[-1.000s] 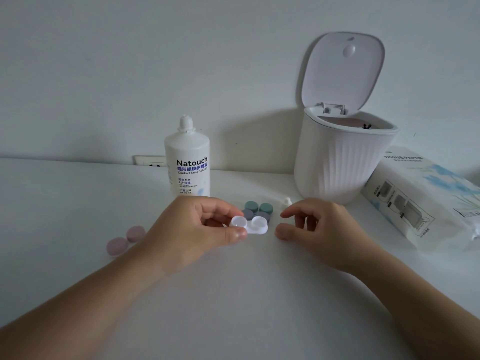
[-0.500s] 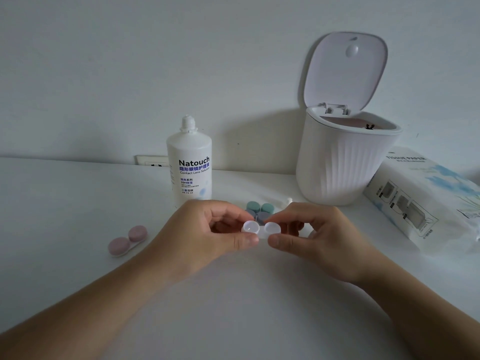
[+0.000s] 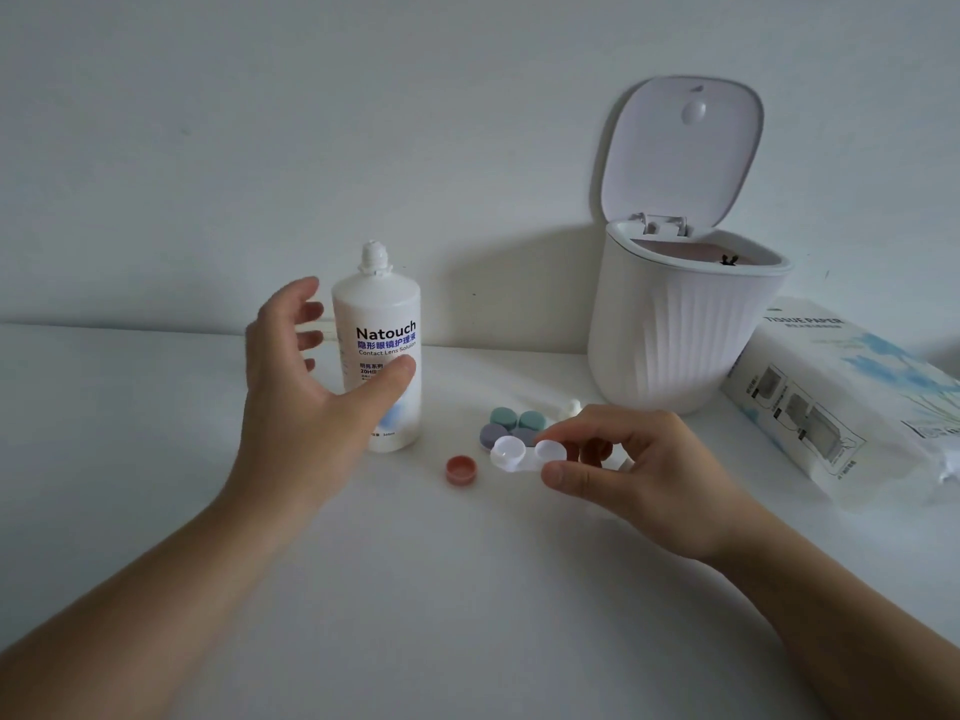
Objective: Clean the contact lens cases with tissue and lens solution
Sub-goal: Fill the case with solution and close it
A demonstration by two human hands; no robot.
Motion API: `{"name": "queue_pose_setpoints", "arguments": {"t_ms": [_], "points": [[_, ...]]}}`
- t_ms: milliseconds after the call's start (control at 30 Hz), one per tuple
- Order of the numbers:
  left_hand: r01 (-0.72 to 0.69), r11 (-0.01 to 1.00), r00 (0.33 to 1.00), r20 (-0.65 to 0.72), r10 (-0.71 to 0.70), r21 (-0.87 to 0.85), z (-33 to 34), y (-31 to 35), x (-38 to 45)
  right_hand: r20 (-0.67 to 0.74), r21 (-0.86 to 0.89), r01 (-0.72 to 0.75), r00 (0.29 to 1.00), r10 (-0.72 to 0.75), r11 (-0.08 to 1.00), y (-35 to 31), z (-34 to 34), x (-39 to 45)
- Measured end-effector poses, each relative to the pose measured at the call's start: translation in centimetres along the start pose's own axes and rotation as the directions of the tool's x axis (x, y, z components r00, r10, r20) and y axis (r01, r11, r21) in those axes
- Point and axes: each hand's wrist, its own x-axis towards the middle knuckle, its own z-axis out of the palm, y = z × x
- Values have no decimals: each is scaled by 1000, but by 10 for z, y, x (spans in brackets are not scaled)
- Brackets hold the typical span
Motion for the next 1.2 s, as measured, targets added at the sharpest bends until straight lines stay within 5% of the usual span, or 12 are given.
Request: {"name": "queue_pose_setpoints", "arguments": {"t_ms": [167,300,500,600,833,1200], "points": [[184,982,975,132,-179,-29,2,-6,8,5,14,9,1000,-9,1000,-1,0,0],[176,984,973,152,-172,-13,3,-8,9,8,15,12,1000,-13,1000,-3,-1,-1],[42,999,992,117,-42,1,2,-13,11,20,4,12,1000,-12,1000,-3,-2,-2],[-134,989,980,154,123,59,-2,-11,9,24,5,16,1000,-16,1000,-3,-2,-2],[-556,795,817,337,467,245,-2,-6,5,27,10,27,999,-28,1000,-2,-2,-1],[-680,655,729,394,560,329,0,-7,10,77,14,11,997,-12,1000,-3,-2,-3]]}}
